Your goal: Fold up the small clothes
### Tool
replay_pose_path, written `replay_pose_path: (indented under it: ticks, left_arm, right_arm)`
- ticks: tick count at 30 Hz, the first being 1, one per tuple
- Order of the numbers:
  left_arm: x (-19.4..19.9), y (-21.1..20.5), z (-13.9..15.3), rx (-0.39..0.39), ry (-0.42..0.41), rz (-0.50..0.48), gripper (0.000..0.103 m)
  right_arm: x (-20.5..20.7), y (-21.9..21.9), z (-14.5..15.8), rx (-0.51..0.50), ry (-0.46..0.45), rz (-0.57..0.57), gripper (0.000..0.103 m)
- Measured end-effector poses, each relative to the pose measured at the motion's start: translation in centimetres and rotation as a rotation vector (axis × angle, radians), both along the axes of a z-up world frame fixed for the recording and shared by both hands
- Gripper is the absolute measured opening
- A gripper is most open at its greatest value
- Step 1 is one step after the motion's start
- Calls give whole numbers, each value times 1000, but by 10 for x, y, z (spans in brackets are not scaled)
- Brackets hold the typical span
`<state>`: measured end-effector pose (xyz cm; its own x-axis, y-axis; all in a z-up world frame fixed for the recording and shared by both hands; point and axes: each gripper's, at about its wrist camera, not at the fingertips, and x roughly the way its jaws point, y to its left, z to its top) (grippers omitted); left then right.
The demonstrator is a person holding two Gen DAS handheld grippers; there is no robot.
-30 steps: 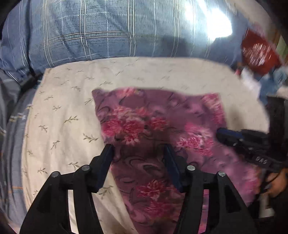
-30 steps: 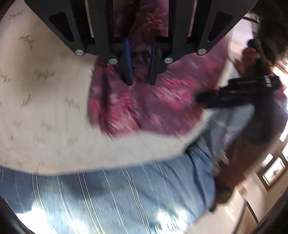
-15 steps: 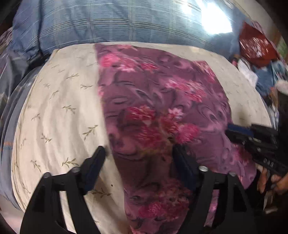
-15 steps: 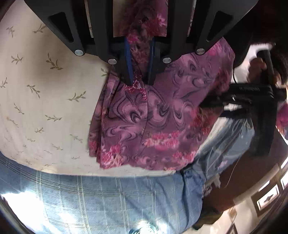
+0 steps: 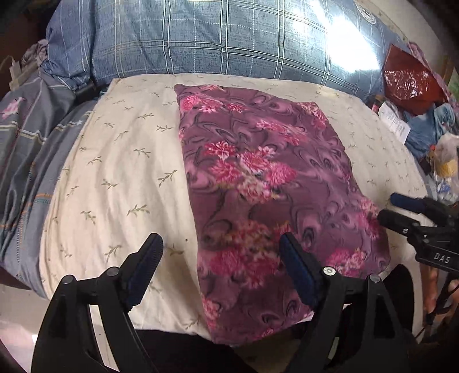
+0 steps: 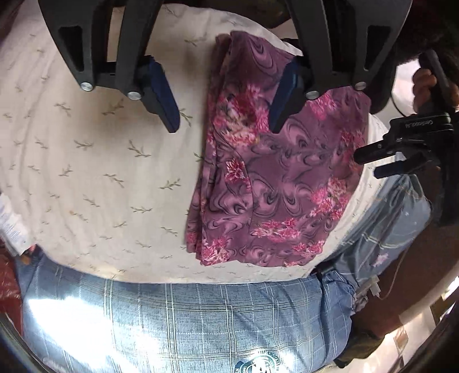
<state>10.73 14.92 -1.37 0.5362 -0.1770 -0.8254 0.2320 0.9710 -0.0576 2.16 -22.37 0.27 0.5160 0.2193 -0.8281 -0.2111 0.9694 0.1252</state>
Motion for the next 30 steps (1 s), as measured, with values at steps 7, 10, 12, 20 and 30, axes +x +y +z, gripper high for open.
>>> replay_pose_path:
  ticks: [7,10,12,20,30]
  left_arm:
    - [-31,4,6,84,-83,49,84]
    - [-39,5,8,95,-95,54,84]
    - [-46,4,11,93,-111,62,84]
    - [-62,-9,15,31,-113,37,85]
    - [-78,-26,16,123,-155,4,85]
  right_arm:
    - [-33,9,23,-178,-133,-30,98]
    - [-39,9,29,-196,-152,-41,100]
    - [-40,9,31,-200,-142,-41,101]
    - [-56,4,27,-232,-123,-69,101]
    - [-70,-6,33,-271,-168,-59,101]
